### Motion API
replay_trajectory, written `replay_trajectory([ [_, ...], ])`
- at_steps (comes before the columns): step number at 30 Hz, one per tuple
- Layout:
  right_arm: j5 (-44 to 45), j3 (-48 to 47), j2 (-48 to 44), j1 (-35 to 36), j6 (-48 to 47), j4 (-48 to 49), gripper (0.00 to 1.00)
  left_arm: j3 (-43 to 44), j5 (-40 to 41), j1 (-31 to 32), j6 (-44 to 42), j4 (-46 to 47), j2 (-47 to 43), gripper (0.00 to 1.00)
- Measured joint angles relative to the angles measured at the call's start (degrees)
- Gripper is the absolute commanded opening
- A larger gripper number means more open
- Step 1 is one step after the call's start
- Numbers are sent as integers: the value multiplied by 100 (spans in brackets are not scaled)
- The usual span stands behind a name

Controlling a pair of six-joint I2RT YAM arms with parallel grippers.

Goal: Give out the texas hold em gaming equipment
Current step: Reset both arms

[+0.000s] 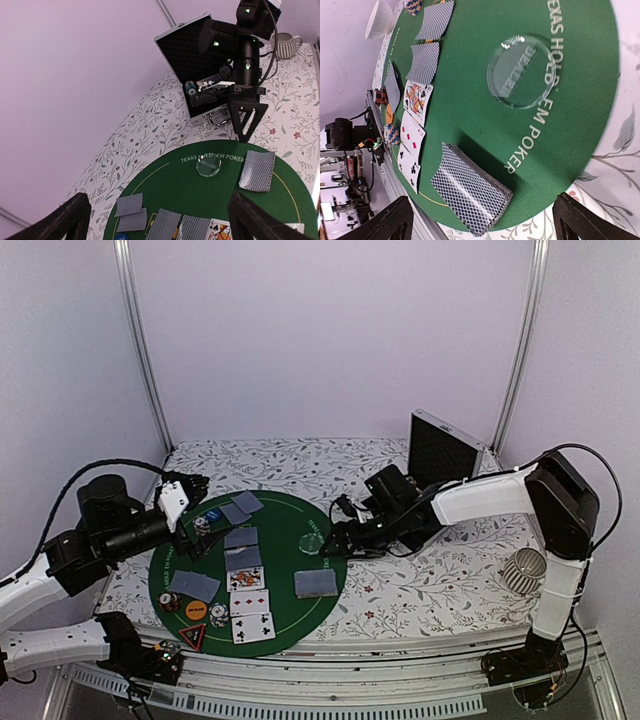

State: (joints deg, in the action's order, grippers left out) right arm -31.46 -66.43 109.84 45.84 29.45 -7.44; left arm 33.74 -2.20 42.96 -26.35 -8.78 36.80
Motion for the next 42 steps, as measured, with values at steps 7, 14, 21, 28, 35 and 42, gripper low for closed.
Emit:
replay_trajectory([
  [7, 1047, -304, -1241, -9, -778, -514, 99, 0, 675, -2, 120, 140, 199, 98],
  [14, 1530, 874, -3414, -1596, -1244, 658, 99, 87, 1888, -1060, 791, 365, 833, 98],
  [21, 1661, 2774, -4861, -3519, -1493, 1464, 99, 96, 1871, -3038, 1993, 826, 1110, 98],
  [28, 2509, 4365, -6284, -4072, -2247, 2406, 99, -354, 1781, -3637, 2798, 2026, 1405, 98],
  [35, 3244, 5921, -6356, -4100, -2688, 4098, 99, -1115, 1591, -3674, 3064, 3724, 2356, 98],
  [42, 3620, 6599, -5224, -4105, -3056, 6017, 99, -1786, 1515, -3676, 2903, 5193, 3569, 98],
])
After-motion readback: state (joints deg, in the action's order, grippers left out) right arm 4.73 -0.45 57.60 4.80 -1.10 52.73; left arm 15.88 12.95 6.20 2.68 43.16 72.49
